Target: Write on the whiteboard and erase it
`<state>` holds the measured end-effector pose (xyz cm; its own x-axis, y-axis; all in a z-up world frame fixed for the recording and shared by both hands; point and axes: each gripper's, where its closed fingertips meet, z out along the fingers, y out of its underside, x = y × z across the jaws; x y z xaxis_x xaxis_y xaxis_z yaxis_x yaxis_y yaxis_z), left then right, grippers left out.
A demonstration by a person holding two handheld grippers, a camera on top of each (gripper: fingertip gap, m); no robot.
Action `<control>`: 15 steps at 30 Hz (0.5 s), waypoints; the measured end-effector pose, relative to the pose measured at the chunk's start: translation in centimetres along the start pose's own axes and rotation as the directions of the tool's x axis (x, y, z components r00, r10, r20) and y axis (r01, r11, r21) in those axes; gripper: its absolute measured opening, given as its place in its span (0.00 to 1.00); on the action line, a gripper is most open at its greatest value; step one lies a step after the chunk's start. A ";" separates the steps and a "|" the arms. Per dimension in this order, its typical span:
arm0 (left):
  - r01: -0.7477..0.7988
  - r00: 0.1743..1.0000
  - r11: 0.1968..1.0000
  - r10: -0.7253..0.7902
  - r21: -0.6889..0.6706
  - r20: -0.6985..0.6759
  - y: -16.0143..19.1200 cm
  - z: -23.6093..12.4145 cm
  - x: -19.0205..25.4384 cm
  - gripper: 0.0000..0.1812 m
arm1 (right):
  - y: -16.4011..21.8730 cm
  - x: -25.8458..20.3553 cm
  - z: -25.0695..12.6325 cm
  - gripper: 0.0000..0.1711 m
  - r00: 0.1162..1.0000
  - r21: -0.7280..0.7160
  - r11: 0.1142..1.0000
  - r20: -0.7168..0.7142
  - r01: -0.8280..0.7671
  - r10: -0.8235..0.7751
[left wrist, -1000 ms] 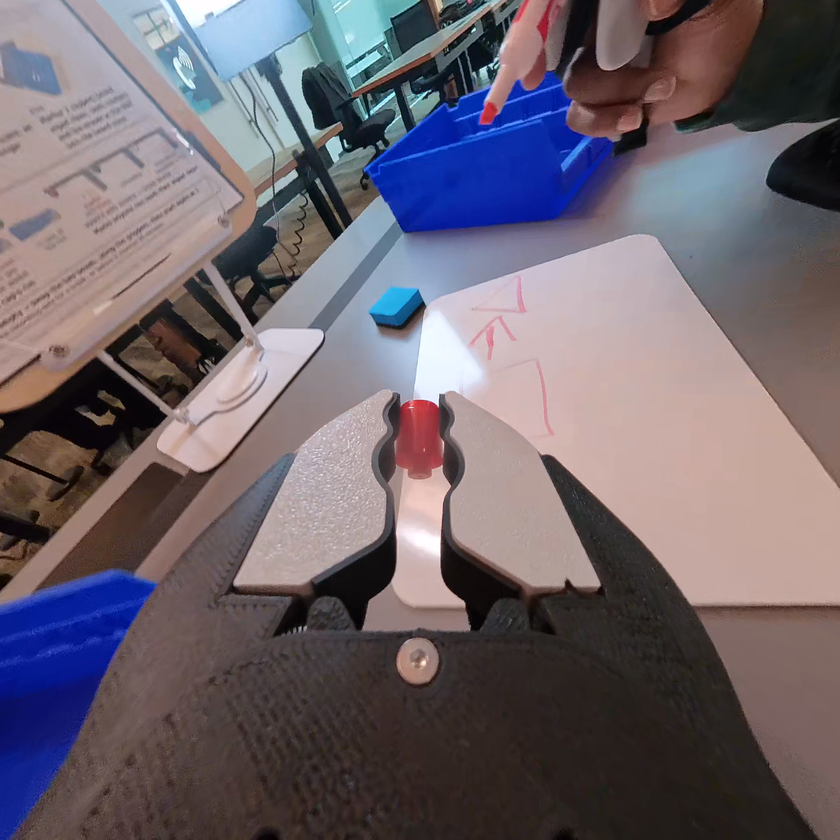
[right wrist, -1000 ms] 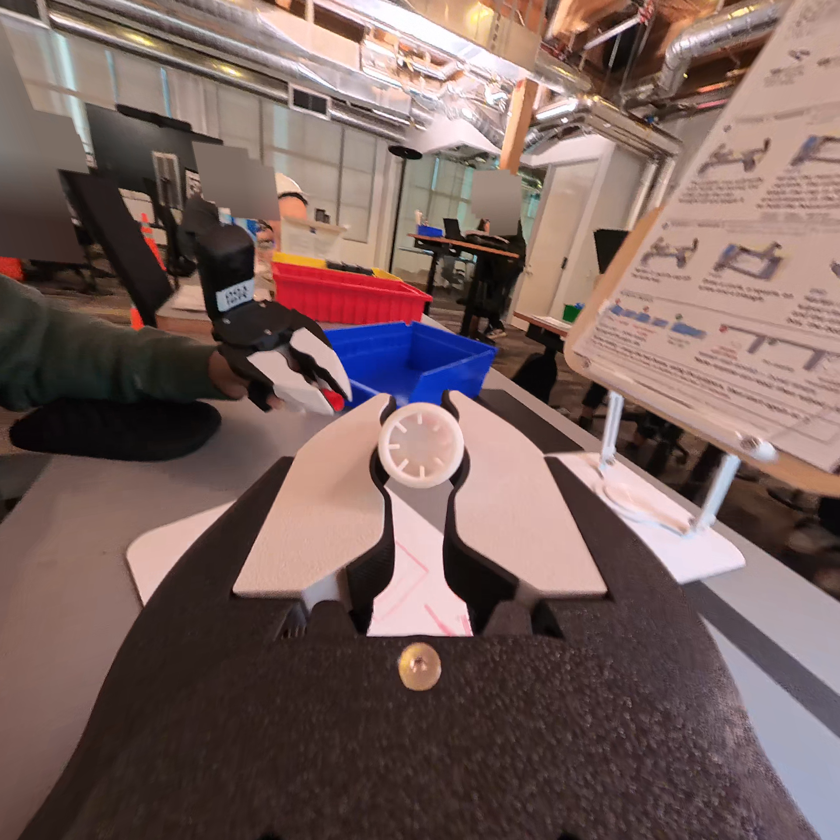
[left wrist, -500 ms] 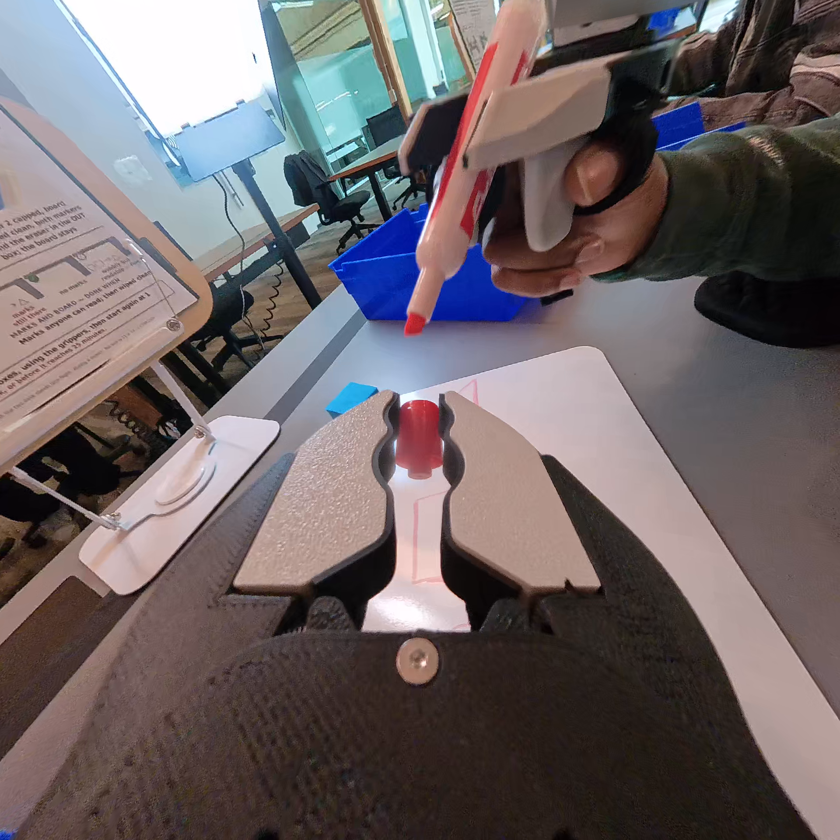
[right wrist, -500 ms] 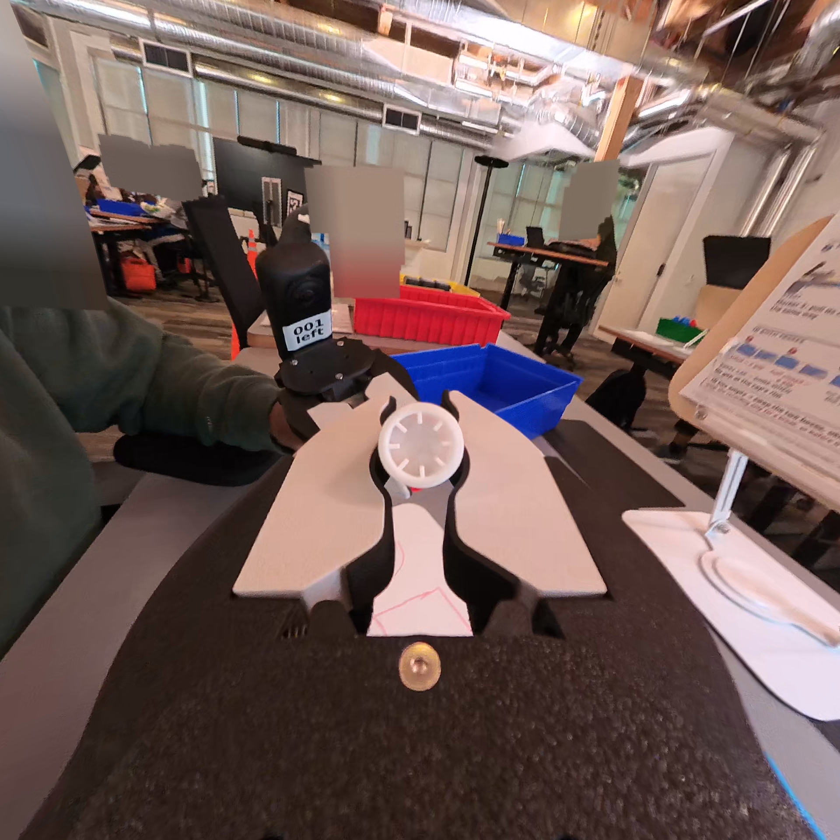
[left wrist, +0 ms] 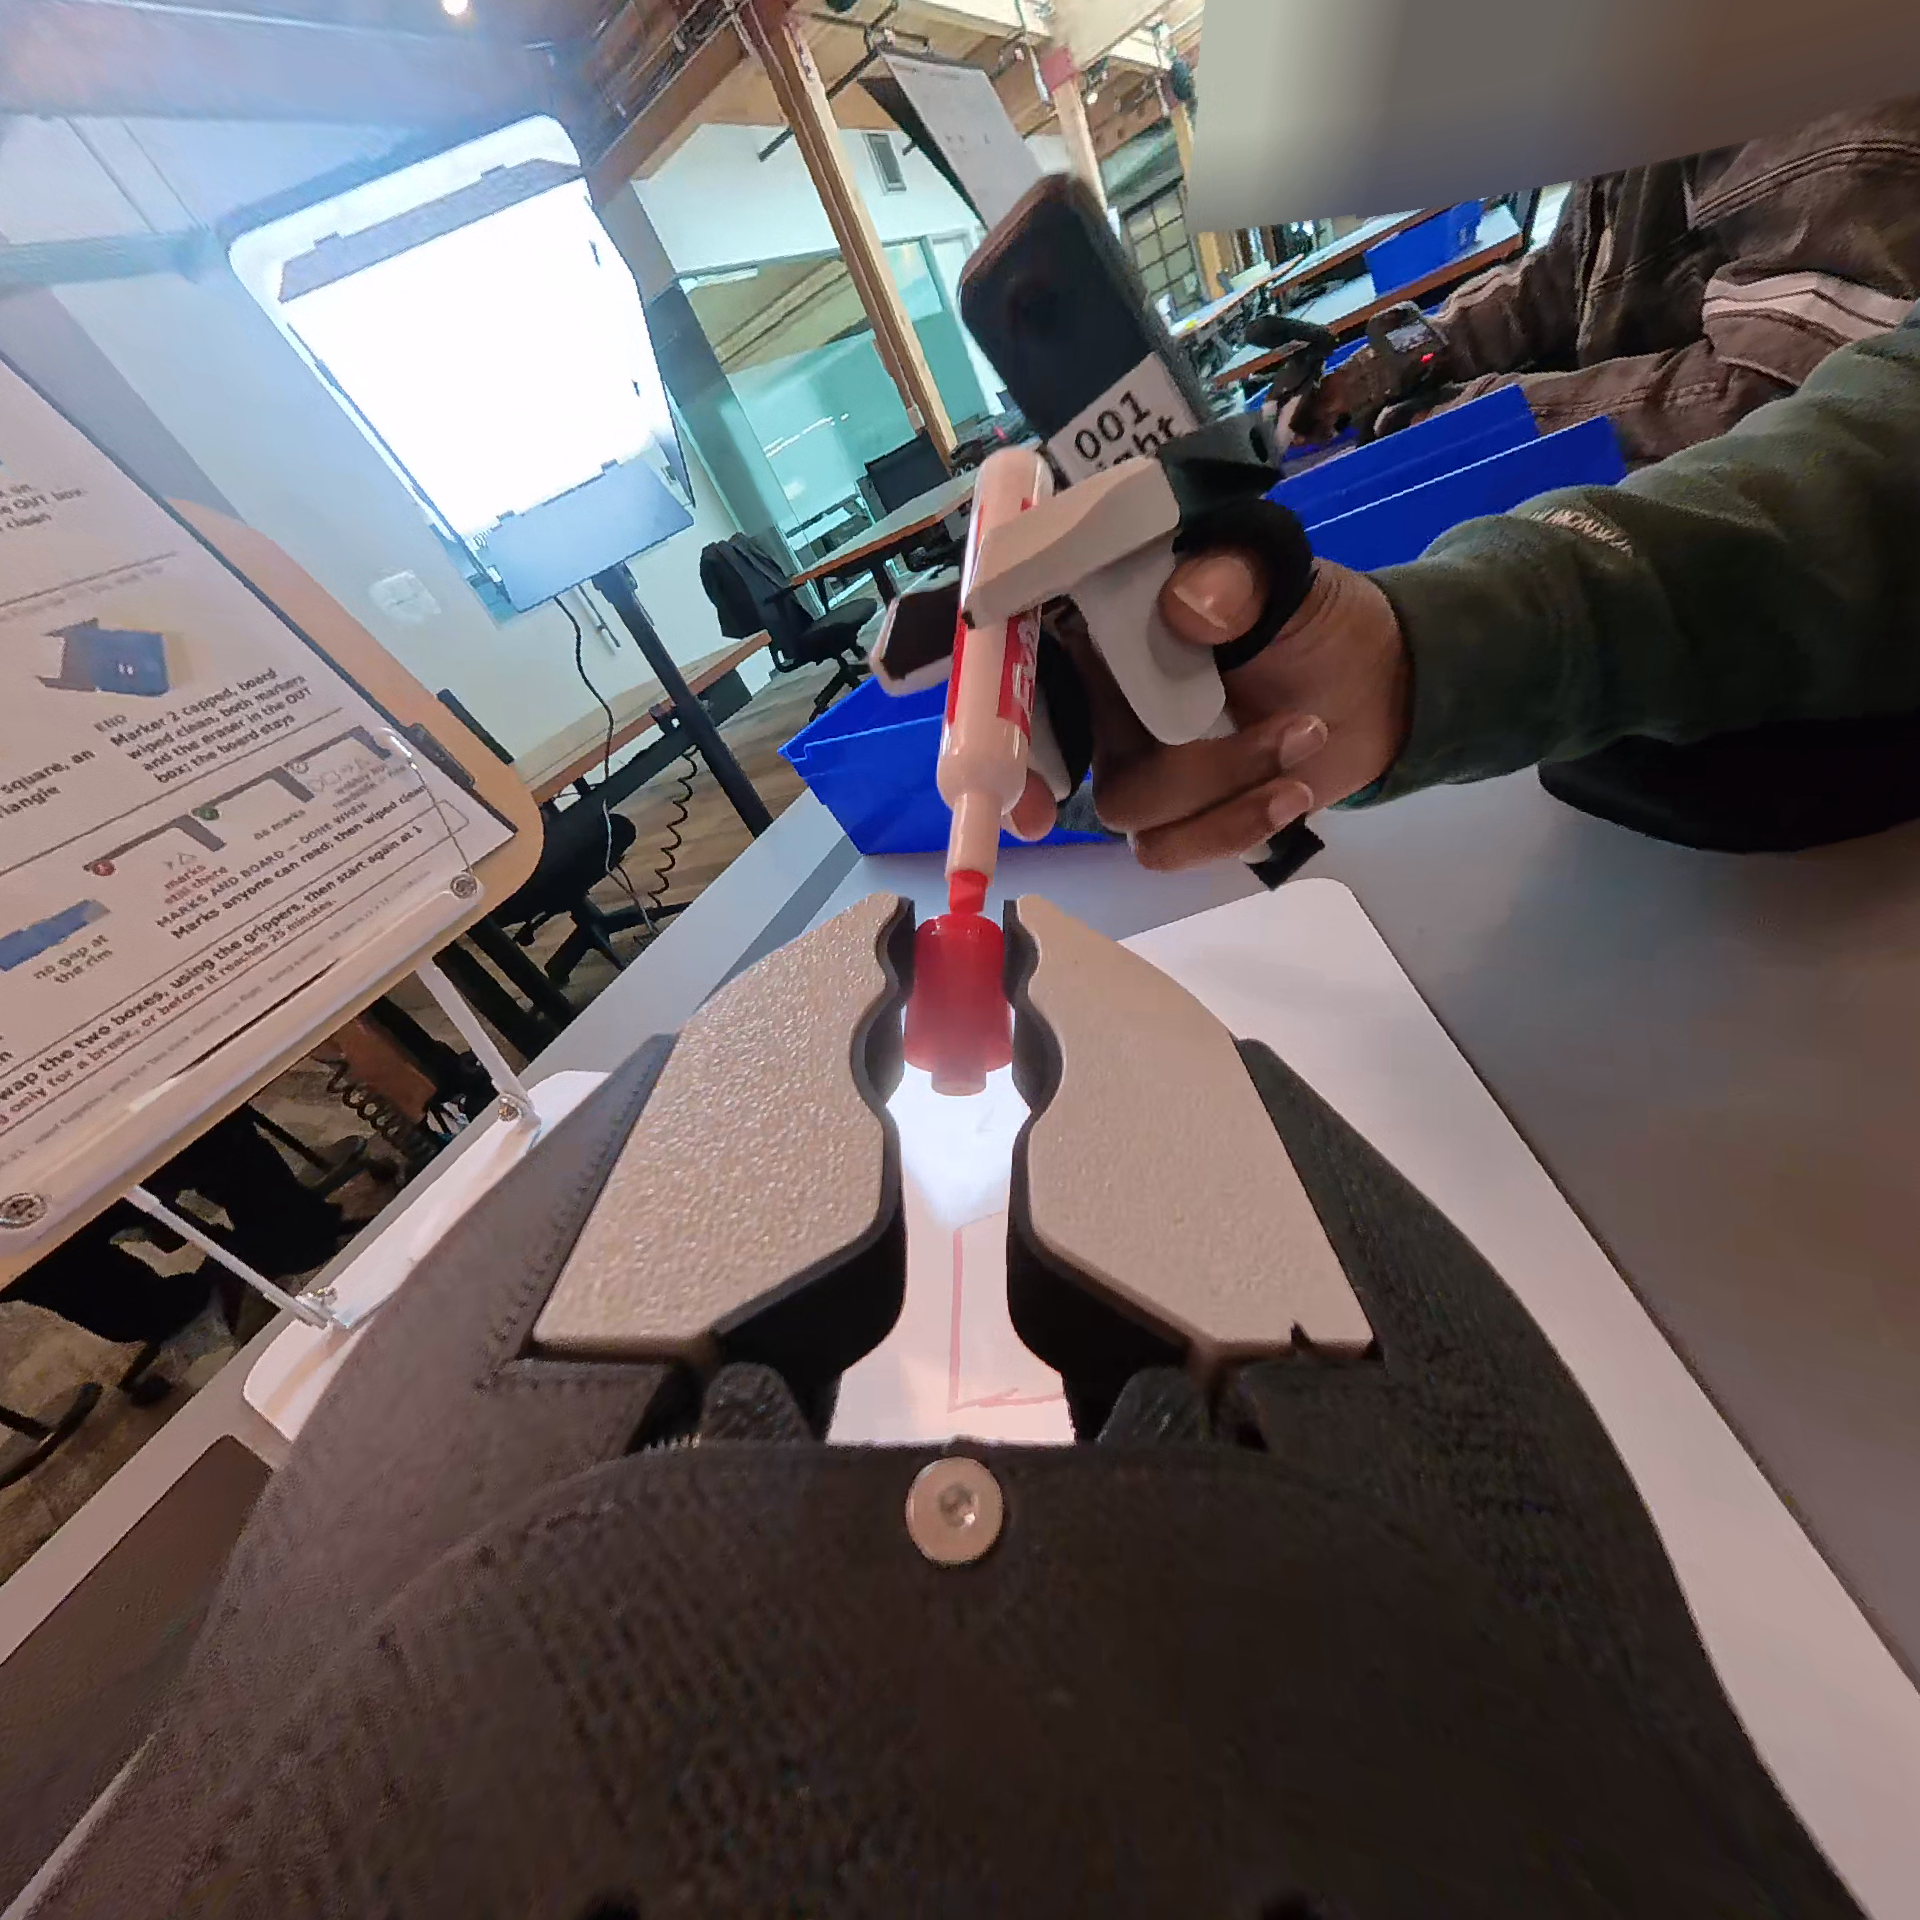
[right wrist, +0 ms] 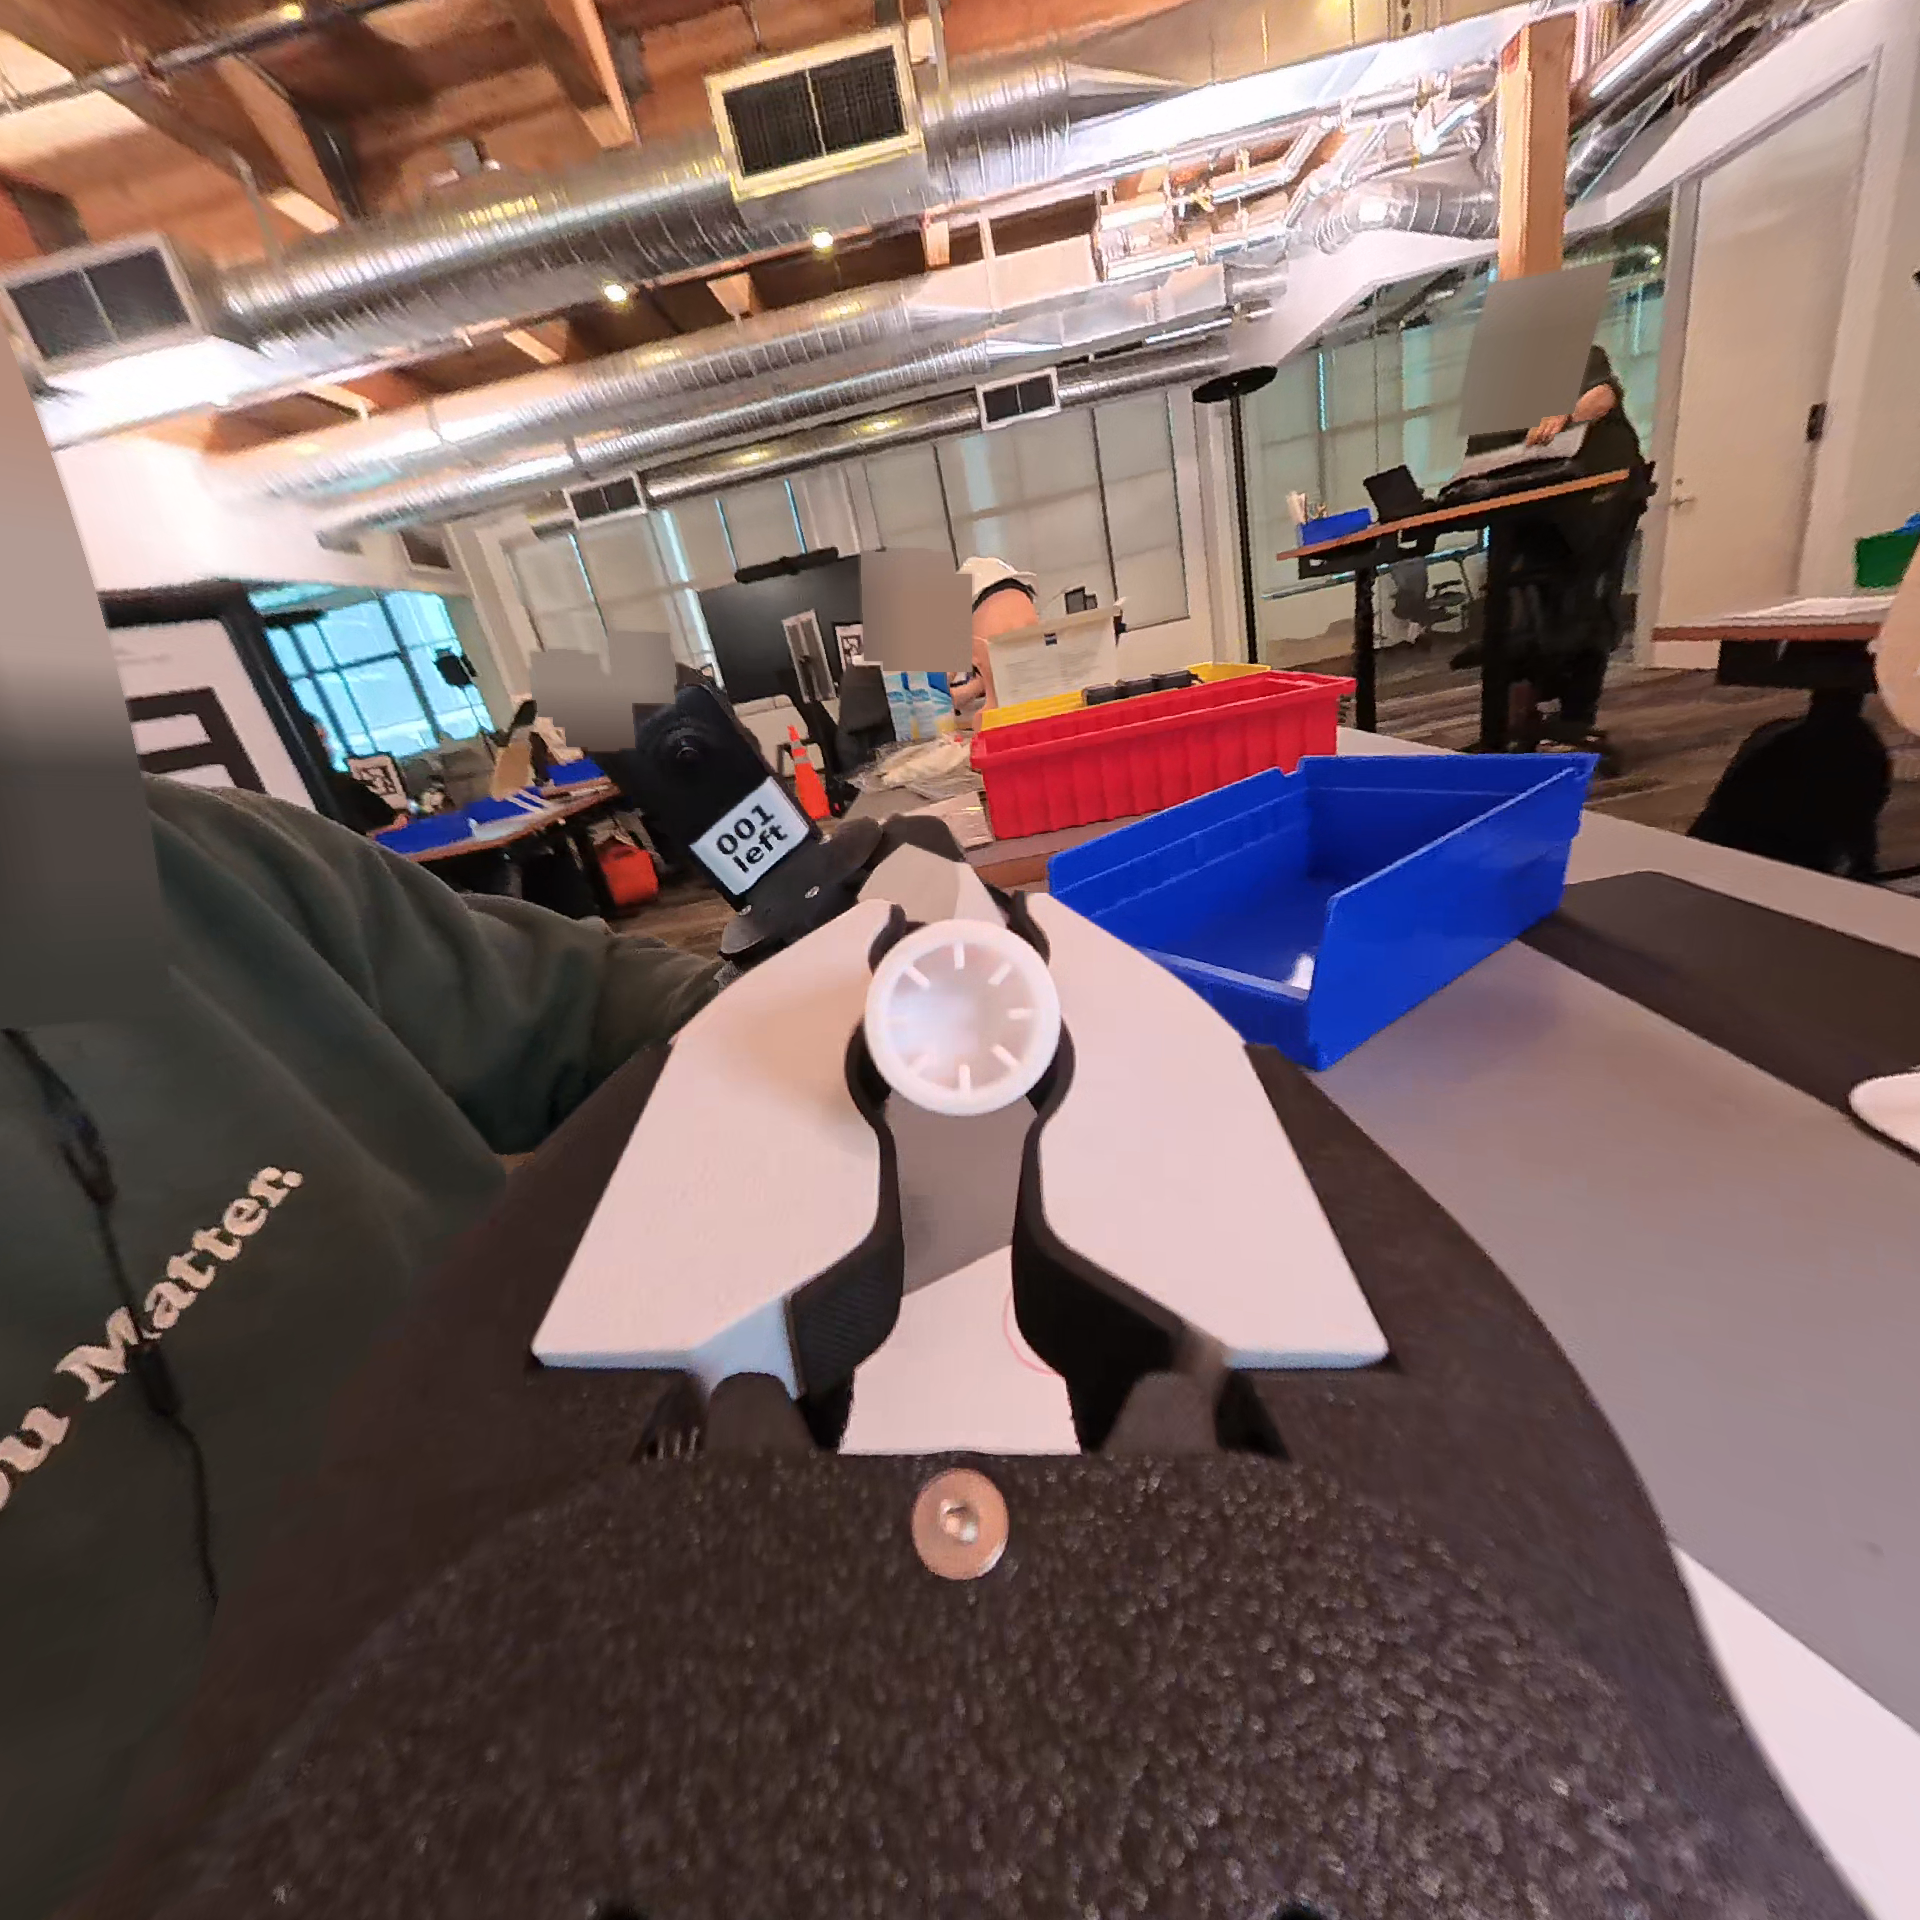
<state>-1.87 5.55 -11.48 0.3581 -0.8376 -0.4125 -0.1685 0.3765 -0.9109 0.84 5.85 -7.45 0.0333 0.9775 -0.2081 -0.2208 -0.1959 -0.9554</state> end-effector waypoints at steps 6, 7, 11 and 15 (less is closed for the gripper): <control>-0.033 0.999 0.999 0.034 0.019 -0.016 -1.0 0.2 1.0 0.09 | 1.3 -0.3 0.8 0.11 0.989 0.021 0.991 0.067 -0.136 0.134; -0.040 0.999 0.999 0.040 0.021 -0.013 -1.1 0.1 1.0 0.09 | 1.2 -0.3 0.9 0.11 0.985 0.043 0.987 0.074 -0.157 0.154; -0.041 0.999 0.999 0.041 0.004 -0.021 -0.9 -0.1 1.2 0.09 | 1.6 -0.4 1.0 0.11 0.983 0.051 0.984 0.076 -0.169 0.165; -0.051 0.999 0.998 0.050 -0.033 -0.015 -0.4 0.1 1.2 0.08 | 1.9 -0.3 1.0 0.11 0.991 0.052 0.990 0.042 -0.132 0.130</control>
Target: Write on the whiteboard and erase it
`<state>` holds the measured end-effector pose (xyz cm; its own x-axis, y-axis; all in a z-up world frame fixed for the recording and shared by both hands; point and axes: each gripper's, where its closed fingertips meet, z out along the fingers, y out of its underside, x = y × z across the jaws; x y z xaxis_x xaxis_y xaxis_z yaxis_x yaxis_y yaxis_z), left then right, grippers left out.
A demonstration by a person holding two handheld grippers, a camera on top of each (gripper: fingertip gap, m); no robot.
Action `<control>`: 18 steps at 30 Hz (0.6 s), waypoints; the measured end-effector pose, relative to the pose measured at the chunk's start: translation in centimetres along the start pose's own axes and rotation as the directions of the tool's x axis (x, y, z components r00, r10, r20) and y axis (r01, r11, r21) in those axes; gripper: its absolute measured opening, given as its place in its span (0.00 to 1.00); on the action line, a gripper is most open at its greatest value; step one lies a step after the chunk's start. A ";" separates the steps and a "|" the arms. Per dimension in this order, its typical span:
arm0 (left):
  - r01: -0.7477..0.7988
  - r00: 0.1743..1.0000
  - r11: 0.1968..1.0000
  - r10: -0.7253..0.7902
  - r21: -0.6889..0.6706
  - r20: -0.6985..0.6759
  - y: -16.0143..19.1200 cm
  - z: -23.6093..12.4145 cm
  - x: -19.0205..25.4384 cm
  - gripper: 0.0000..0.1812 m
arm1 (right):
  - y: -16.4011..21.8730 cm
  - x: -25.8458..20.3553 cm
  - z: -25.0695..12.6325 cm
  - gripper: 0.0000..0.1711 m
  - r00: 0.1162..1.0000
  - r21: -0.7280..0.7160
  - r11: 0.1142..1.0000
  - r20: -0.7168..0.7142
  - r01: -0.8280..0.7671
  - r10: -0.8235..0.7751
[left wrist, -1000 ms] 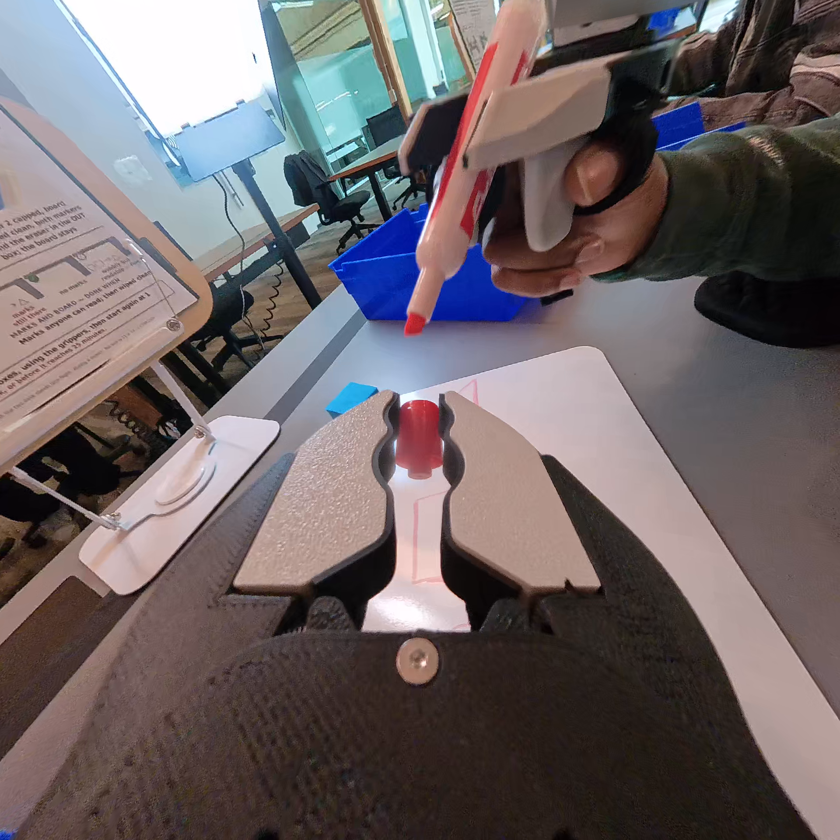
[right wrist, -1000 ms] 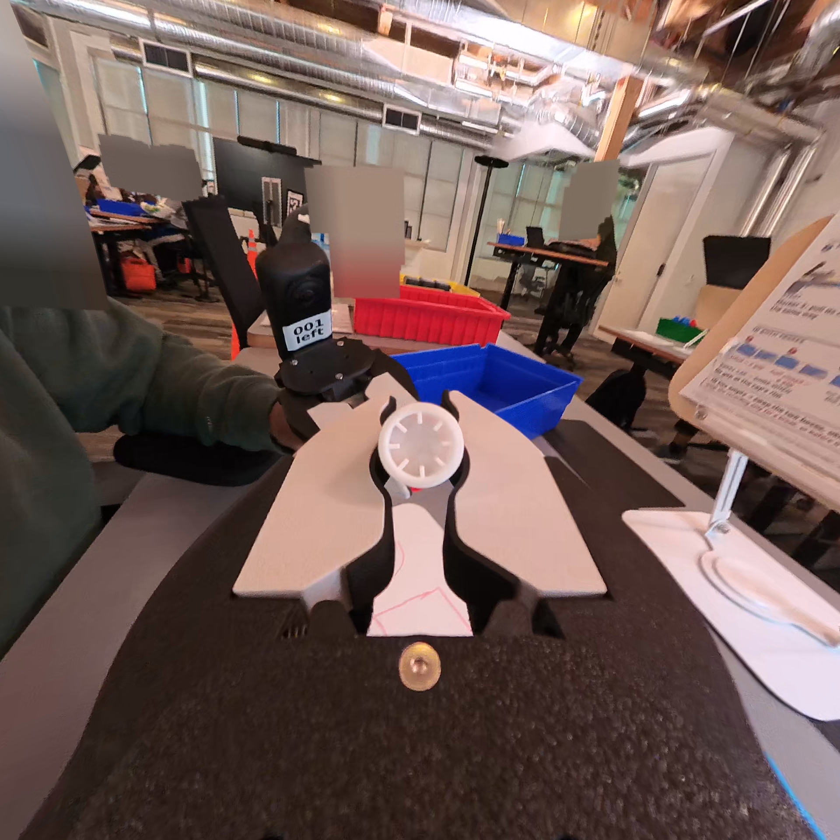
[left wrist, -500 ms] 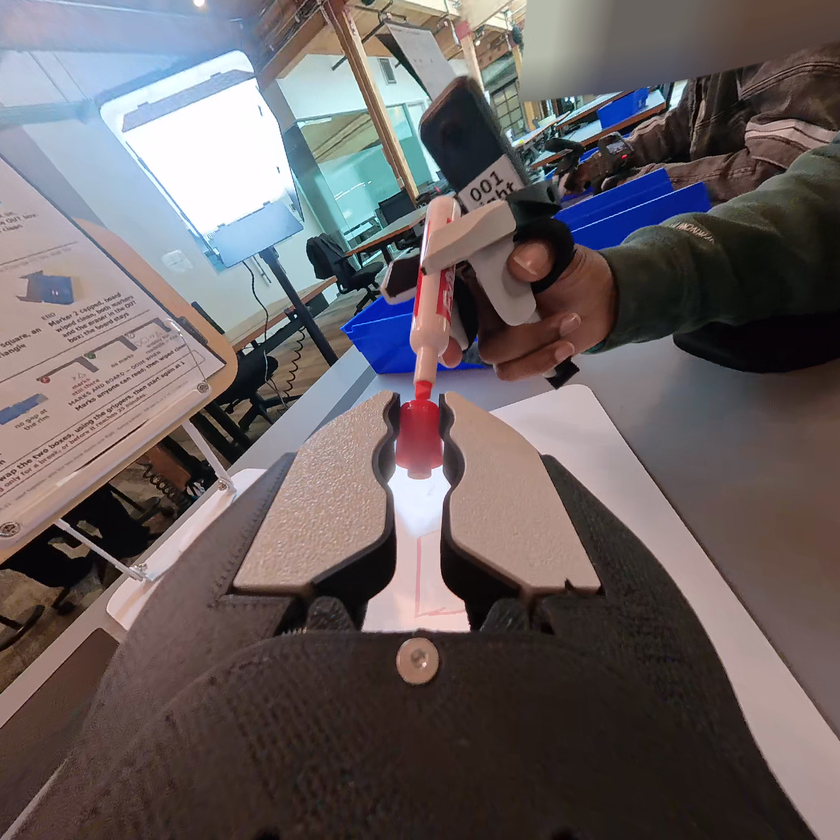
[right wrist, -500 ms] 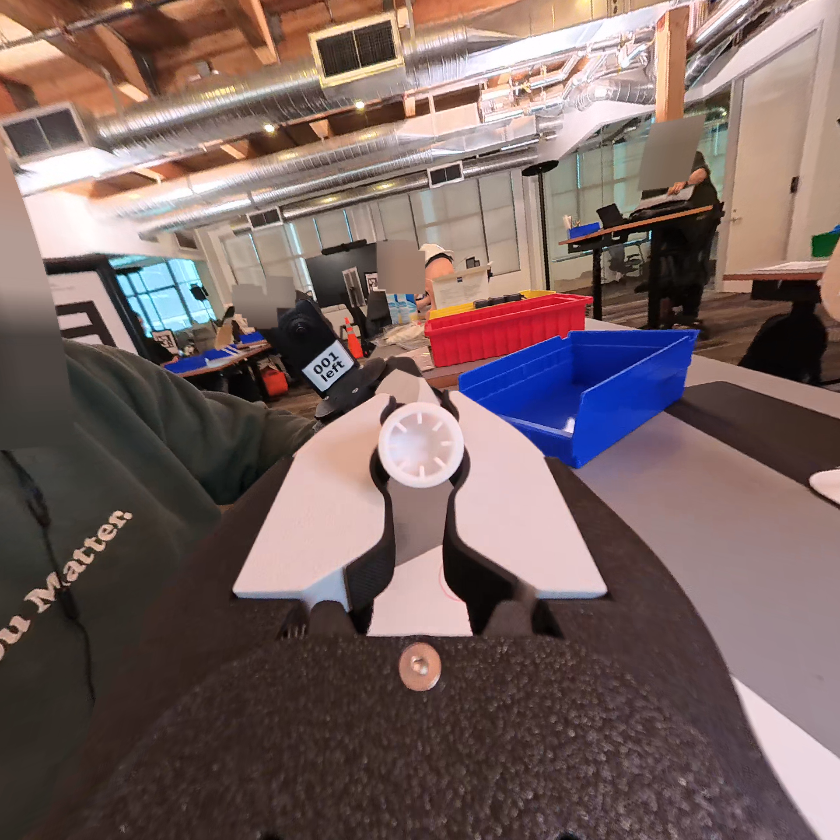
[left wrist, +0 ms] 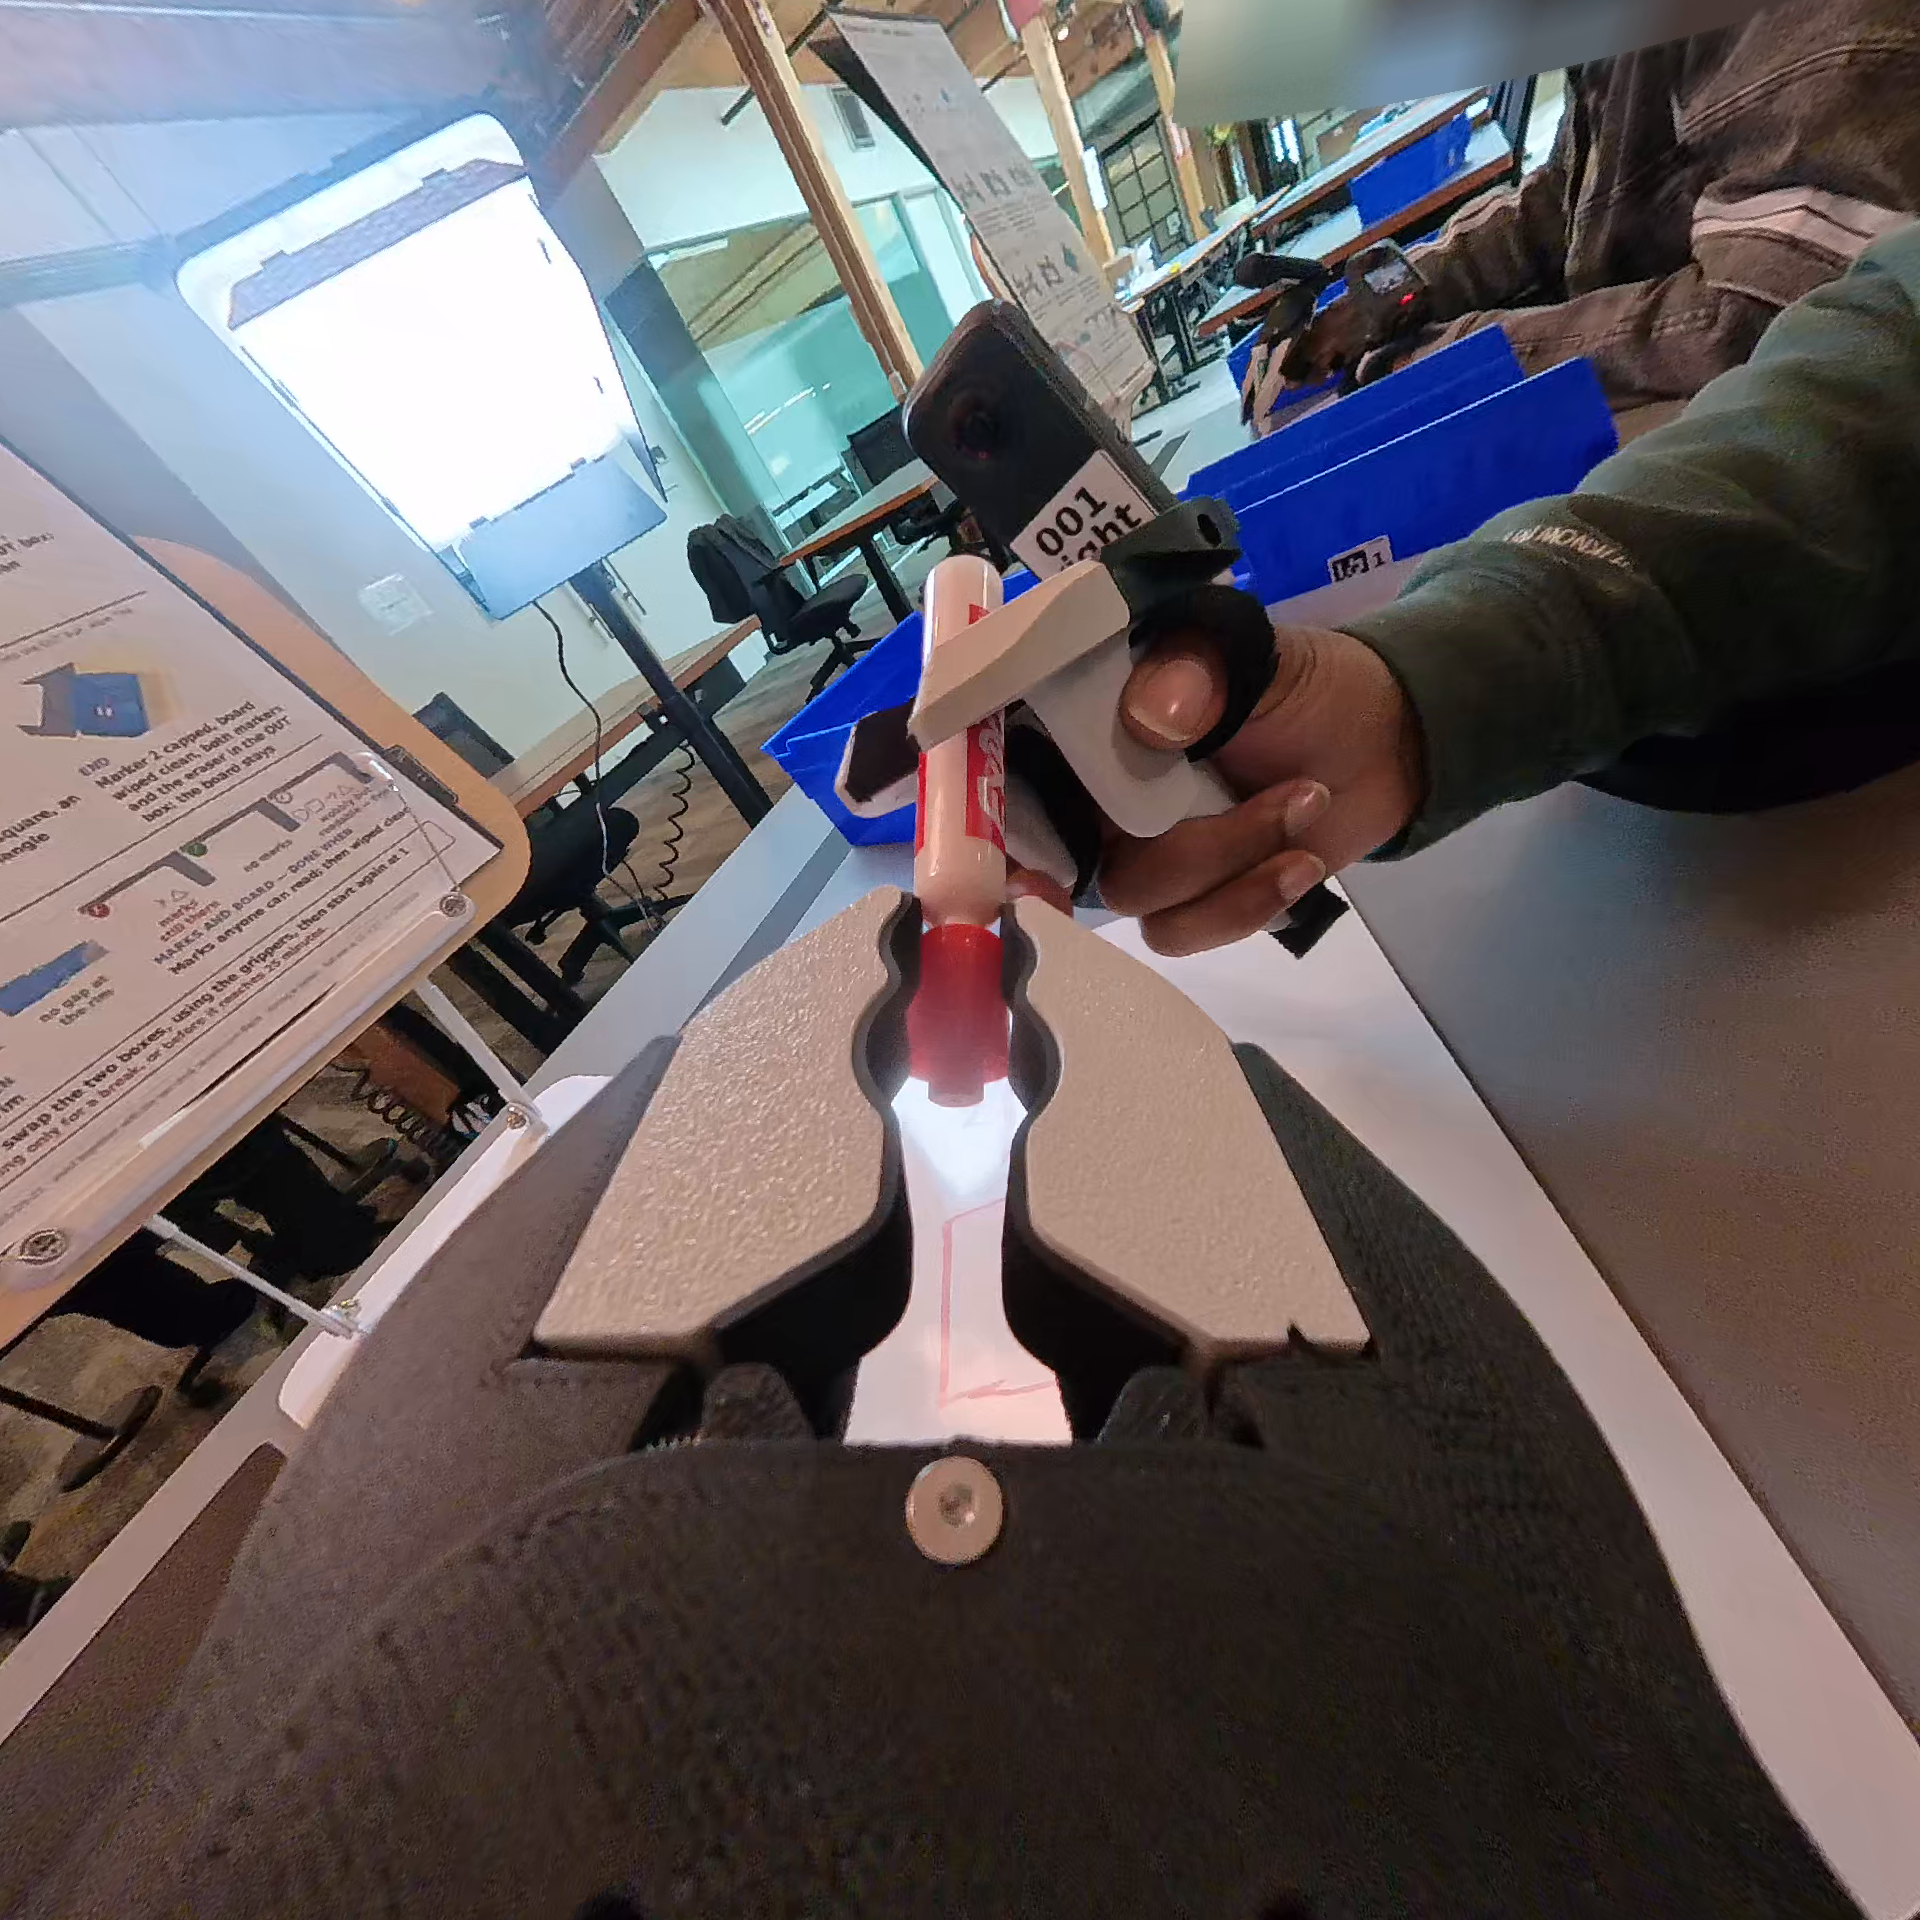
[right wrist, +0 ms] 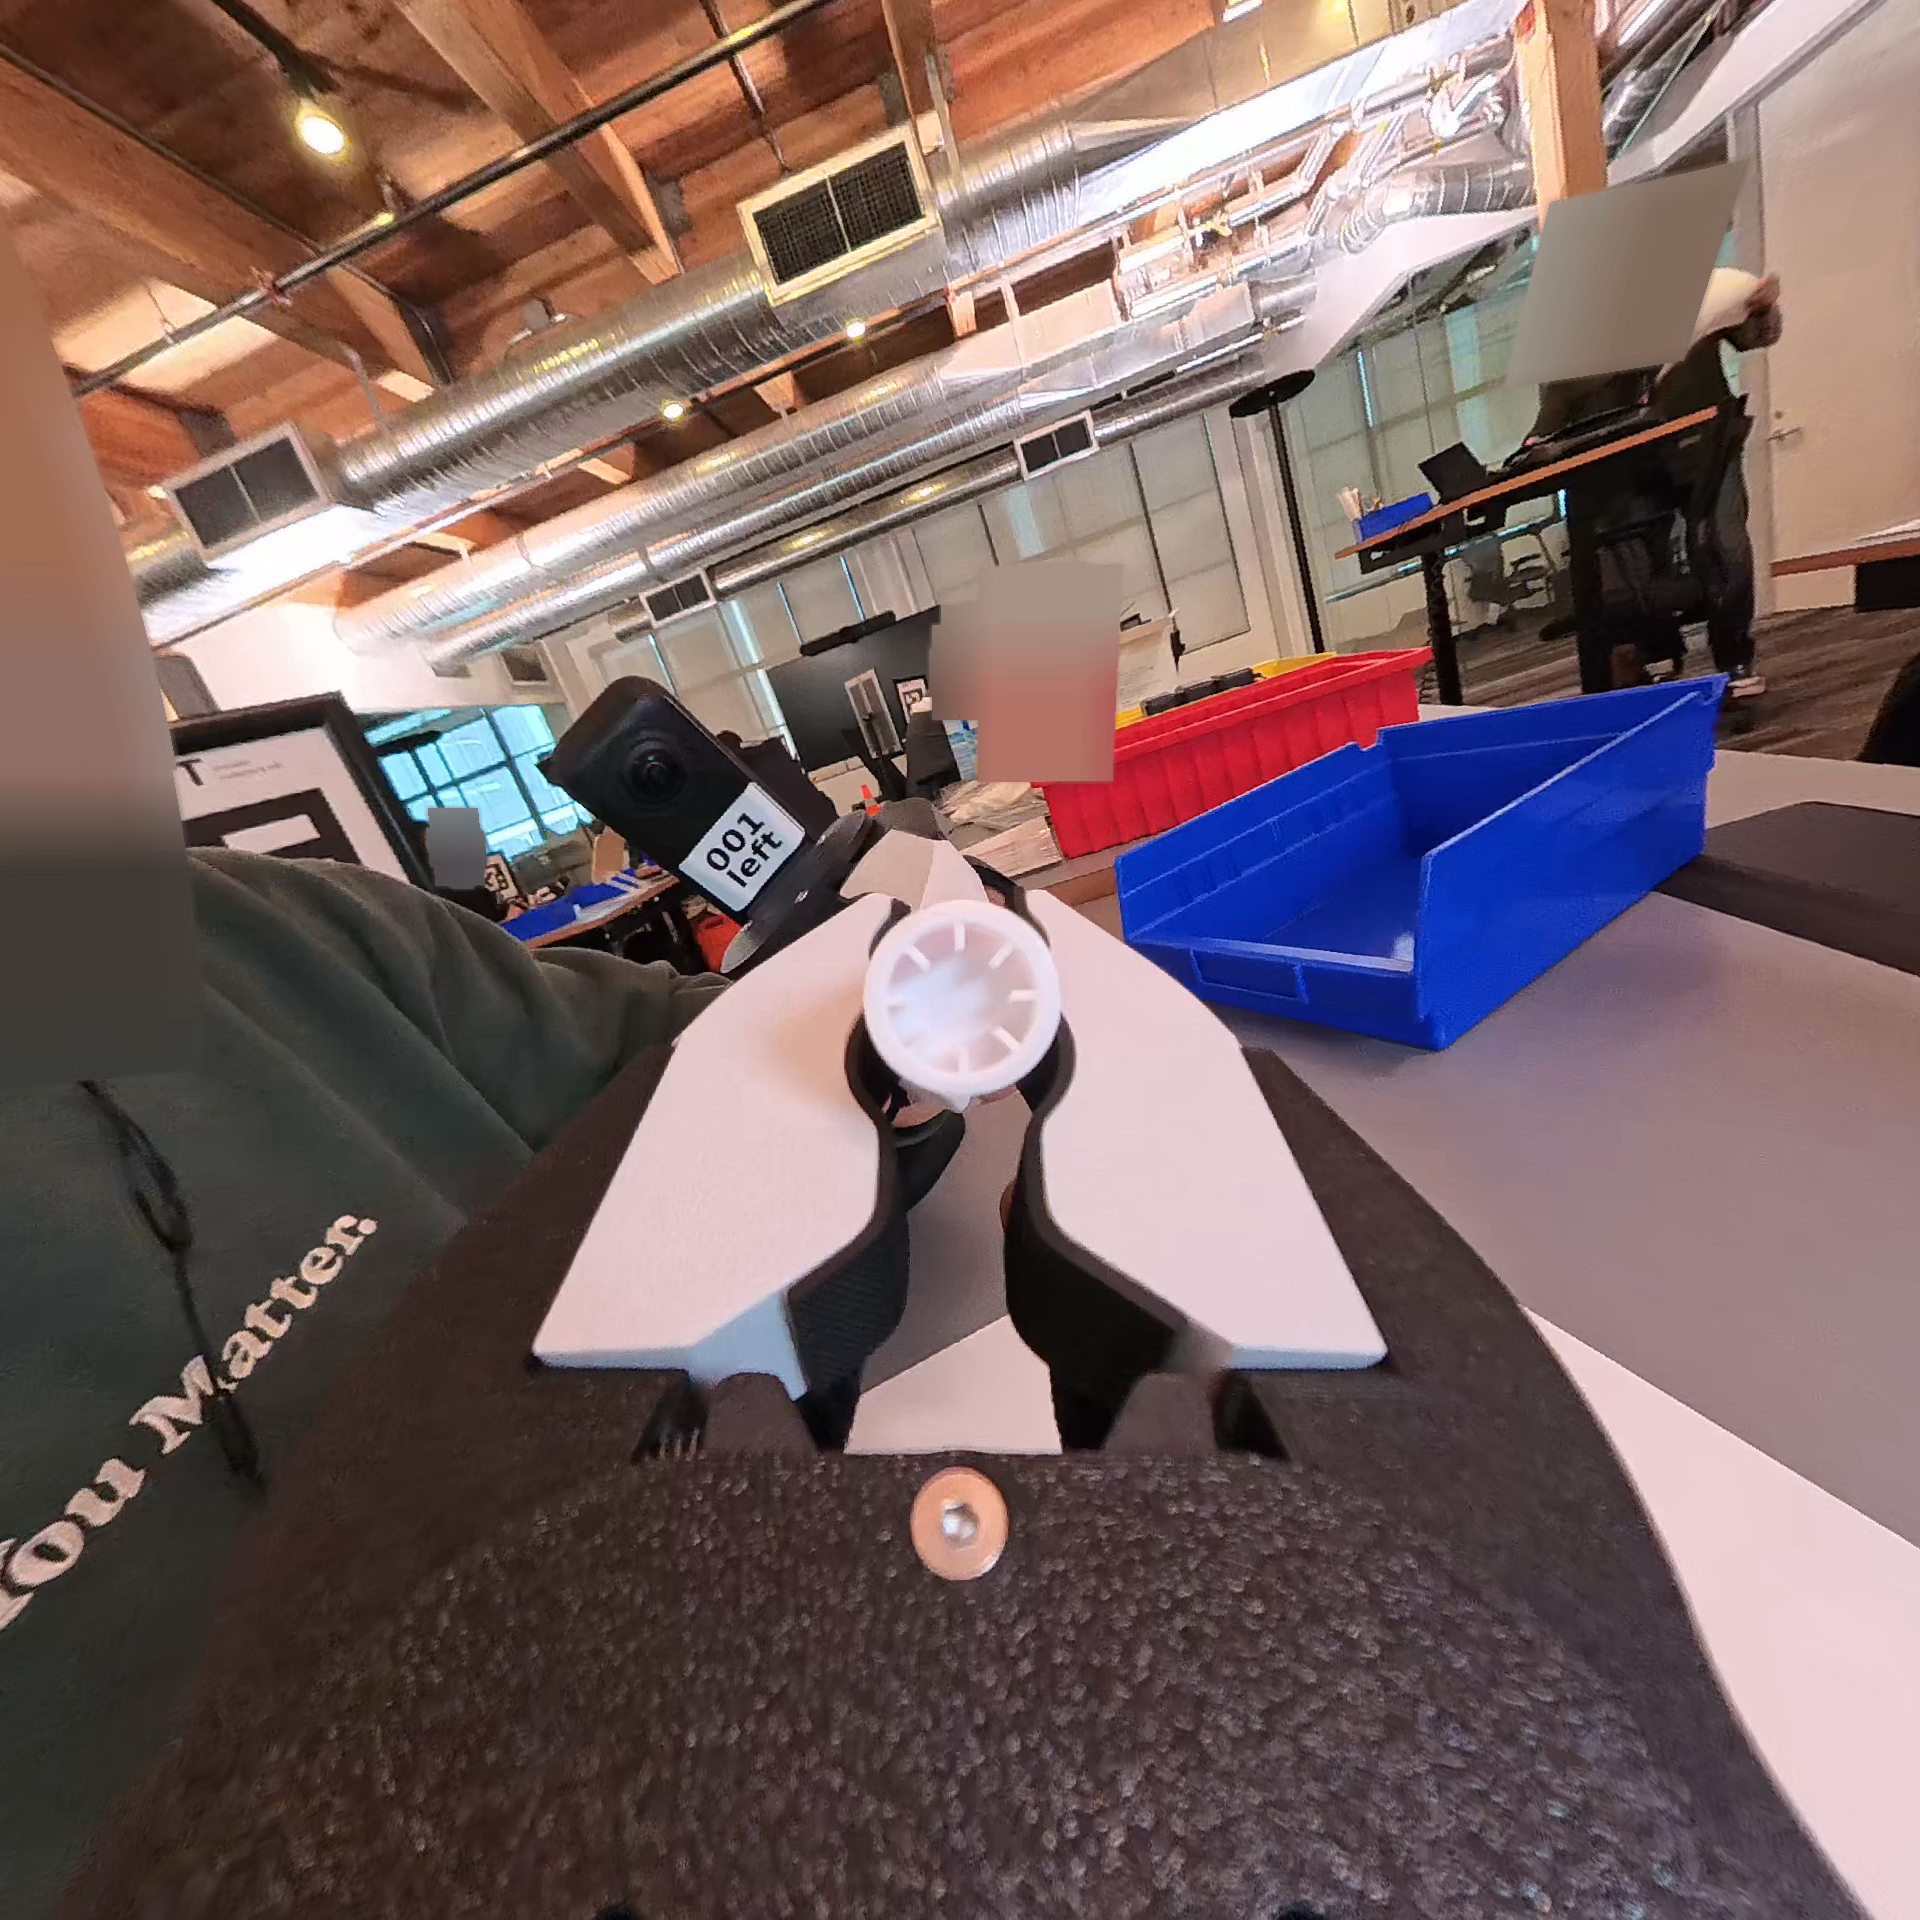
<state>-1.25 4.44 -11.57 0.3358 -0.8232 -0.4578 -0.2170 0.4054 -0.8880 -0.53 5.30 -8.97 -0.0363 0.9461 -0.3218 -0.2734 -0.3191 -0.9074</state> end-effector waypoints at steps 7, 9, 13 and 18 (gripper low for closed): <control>0.011 0.999 0.999 -0.009 -0.048 0.043 0.8 0.3 -0.4 0.07 | 0.2 0.7 0.0 0.10 0.998 0.042 0.999 -0.058 0.028 -0.026; 0.011 0.999 0.999 -0.008 -0.045 0.052 0.8 0.2 -0.4 0.07 | 0.2 0.8 0.1 0.10 0.998 0.056 0.998 -0.064 0.028 -0.025; 0.019 0.998 0.999 -0.016 -0.047 0.061 1.0 0.4 -0.4 0.07 | -0.1 1.0 0.1 0.10 0.998 0.107 0.994 -0.067 0.004 0.003; 0.012 0.999 0.999 -0.010 -0.042 0.048 0.5 0.7 -0.5 0.08 | -0.8 1.0 0.0 0.11 0.998 0.124 0.992 -0.055 -0.009 0.016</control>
